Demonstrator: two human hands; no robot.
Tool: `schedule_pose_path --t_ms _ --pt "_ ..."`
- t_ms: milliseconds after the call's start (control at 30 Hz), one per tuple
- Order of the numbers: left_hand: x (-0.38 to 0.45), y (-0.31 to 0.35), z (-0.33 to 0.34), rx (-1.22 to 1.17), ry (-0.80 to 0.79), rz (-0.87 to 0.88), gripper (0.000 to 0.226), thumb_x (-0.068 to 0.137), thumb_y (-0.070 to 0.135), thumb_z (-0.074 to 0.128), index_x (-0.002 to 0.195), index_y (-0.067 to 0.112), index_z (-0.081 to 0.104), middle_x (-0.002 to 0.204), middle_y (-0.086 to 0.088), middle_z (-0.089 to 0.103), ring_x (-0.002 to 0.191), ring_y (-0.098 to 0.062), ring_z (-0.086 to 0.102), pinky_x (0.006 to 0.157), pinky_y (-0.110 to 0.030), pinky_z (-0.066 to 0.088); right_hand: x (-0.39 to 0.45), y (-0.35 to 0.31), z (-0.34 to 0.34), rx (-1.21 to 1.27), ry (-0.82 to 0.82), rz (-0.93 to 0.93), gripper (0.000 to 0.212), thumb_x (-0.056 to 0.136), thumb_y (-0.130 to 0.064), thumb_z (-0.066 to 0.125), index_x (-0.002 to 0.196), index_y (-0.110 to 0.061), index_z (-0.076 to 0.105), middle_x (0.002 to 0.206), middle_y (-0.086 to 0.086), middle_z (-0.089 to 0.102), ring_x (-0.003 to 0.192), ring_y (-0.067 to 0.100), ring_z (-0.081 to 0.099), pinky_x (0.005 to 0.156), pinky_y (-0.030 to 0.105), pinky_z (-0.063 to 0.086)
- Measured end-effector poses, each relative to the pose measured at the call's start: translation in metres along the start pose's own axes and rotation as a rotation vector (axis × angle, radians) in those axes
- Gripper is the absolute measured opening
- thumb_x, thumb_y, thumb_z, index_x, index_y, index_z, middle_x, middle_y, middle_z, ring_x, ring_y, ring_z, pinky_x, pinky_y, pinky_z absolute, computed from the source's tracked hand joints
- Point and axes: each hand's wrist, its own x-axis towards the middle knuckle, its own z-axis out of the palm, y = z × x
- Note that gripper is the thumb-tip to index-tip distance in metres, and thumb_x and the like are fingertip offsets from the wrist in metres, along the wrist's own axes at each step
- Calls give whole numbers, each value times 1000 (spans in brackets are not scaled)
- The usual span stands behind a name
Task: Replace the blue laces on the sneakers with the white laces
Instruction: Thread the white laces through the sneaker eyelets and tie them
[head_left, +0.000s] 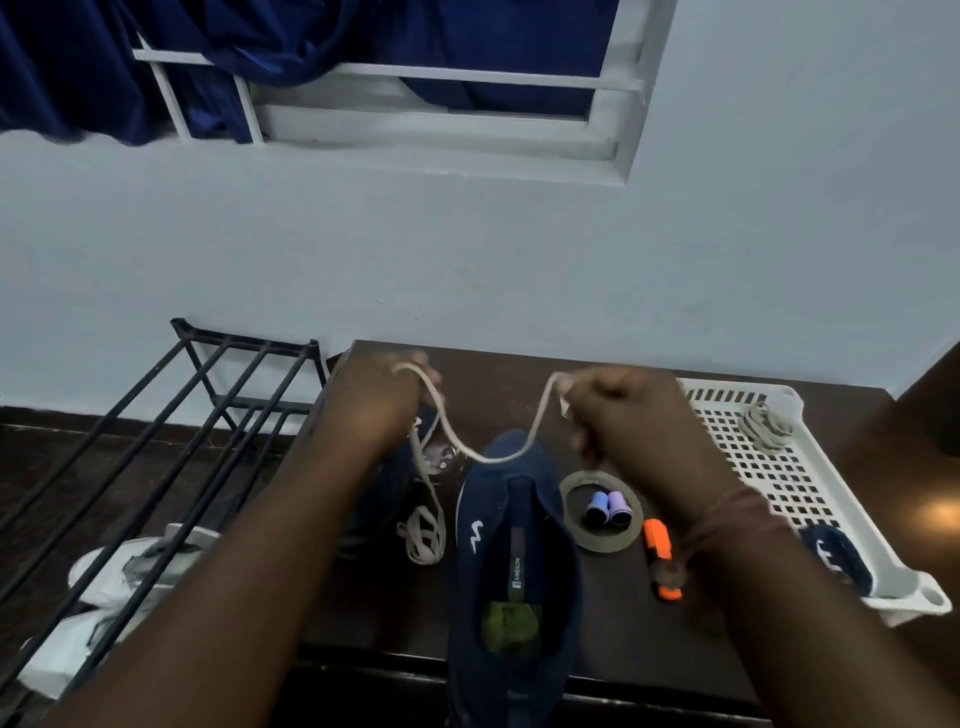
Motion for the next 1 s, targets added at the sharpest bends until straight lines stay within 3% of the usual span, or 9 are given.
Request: schedule_pose_path --t_ms 67,200,333,433,500,567,700,867,1000 --pt "3 2 -12 -226 115 -76 23 94 6 51 95 15 72 92 -9 74 52 -11 59 49 -21 42 -2 12 11 -326 -50 -34 30 93 -18 62 65 -19 69 54 -12 60 46 -2 53 47 8 38" --pt "-5 0 -20 -317 214 -44 31 94 -1 45 108 18 65 93 -11 68 63 -20 61 56 -33 53 5 24 24 -425 -74 21 32 91 -4 47 91 -18 75 82 -4 70 69 5 63 56 11 43" --pt "-20 -6 -1 485 -232 76 26 91 28 64 114 39 58 123 1 58 108 -22 59 89 -40 52 7 32 35 -268 -103 84 26 88 0 54 91 -16 75 75 -2 70 65 8 64 60 18 48" --pt "-23 -17 21 908 -261 300 38 92 41 60 130 48 54 150 3 41 140 -26 31 112 -46 30 3 33 47 -14 -118 166 16 87 7 55 85 -5 65 63 6 68 55 18 64 54 35 58" --pt "-17 -20 28 670 -384 475 40 92 28 61 129 45 59 134 9 60 129 -12 50 108 -40 41 3 34 52 118 -145 208 11 88 8 56 84 -2 58 64 11 68 53 23 63 48 35 55" --pt "-11 -22 31 451 -521 461 32 90 19 66 116 38 70 100 11 74 97 0 67 90 -30 53 4 35 53 224 -154 246 15 89 8 59 87 -5 52 63 12 65 51 24 60 43 30 49" --pt "-2 -29 34 497 -366 452 7 82 24 77 87 29 80 76 9 74 69 0 67 63 -17 51 8 46 50 93 -146 241 20 83 -1 72 84 -8 54 68 16 67 55 24 62 50 34 52" --pt "3 -53 40 734 -206 429 9 84 25 70 81 26 78 79 6 73 73 -11 67 70 -29 56 11 66 46 -516 -215 146 8 84 -23 69 76 -23 70 80 -5 71 79 14 67 81 35 56" --pt "2 -65 46 858 -182 417 19 89 29 58 86 21 75 86 1 72 80 -19 66 74 -38 57 10 66 49 -539 -239 134 17 85 -16 62 78 -22 77 84 -5 74 81 12 68 83 33 55"
